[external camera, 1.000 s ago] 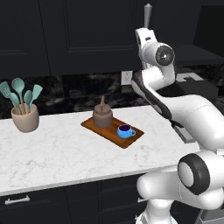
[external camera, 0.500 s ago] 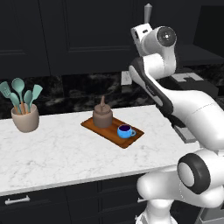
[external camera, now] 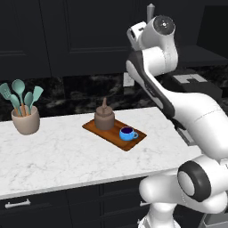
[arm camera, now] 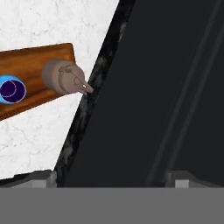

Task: Pick the kettle from the counter and place it on the tray. Then pick the mug from the cabinet and place it on the tray. Then close the cabinet doors.

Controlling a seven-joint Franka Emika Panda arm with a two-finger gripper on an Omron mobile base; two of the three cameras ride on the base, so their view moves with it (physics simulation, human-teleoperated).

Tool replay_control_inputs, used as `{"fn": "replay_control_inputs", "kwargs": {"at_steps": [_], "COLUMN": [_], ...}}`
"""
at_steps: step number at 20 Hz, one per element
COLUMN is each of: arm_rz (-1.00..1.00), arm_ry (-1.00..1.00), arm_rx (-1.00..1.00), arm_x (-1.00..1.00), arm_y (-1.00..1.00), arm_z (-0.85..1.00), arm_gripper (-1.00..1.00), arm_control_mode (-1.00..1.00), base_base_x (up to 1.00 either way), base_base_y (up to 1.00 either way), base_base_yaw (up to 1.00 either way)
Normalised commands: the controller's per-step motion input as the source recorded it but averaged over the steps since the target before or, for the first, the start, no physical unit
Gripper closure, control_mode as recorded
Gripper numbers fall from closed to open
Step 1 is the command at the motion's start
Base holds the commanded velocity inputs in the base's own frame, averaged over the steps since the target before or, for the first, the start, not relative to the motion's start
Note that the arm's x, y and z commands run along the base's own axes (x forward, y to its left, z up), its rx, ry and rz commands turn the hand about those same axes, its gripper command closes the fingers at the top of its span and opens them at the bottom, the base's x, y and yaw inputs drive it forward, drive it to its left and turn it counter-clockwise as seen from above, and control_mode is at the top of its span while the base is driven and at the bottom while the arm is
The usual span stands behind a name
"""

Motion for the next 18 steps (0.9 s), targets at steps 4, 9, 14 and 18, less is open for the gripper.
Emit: {"fn": "replay_control_inputs", "kwargs": {"at_steps": [4, 9, 14, 18], "arm_rz": [0.0, -0.11, -0.52, -0.4], "arm_ry": [0.0, -0.16, -0.02, 0.0], "arm_rx": [0.07, 0.15, 0.28, 0.35], "arm_x": [-0.81, -0.88, -0.77, -0.83], "arm_y": [-0.01, -0.02, -0.16, -0.27], "arm_z": [-0.05, -0.03, 0.02, 0.03], "arm_gripper": [-1.0, -1.0, -1.0, -1.0], "arm_control_mode": [-1.0, -1.0, -1.0, -1.0], "base_base_x": [0.0, 0.0, 0.0, 0.0], "base_base_y": [0.0, 0.0, 0.0, 0.0], "base_base_yaw": [0.0, 0.0, 0.0, 0.0]}}
